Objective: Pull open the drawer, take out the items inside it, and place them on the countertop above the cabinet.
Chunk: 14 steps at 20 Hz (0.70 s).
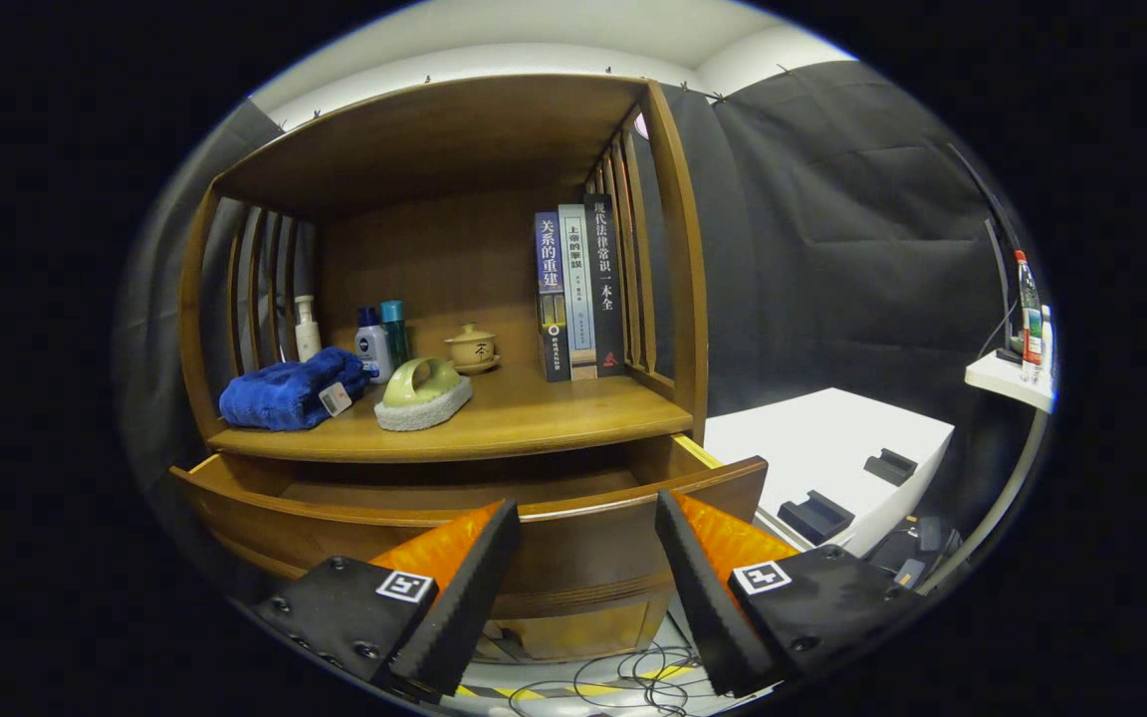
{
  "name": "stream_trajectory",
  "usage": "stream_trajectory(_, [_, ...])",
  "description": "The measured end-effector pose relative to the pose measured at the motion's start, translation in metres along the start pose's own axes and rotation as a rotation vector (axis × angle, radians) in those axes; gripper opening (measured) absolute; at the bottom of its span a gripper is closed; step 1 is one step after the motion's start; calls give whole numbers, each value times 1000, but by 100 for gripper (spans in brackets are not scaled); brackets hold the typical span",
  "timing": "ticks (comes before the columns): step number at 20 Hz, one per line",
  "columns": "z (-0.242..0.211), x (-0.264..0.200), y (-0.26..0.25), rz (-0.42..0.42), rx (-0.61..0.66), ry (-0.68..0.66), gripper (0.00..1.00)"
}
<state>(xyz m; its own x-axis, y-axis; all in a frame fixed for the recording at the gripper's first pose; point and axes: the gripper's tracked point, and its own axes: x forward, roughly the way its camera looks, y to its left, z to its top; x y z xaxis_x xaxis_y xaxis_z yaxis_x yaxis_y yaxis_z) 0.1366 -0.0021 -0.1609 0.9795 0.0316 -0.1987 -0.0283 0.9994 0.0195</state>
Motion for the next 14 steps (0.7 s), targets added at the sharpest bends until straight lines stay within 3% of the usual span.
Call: stream_trajectory(14, [9,57,11,-14,12,0,94])
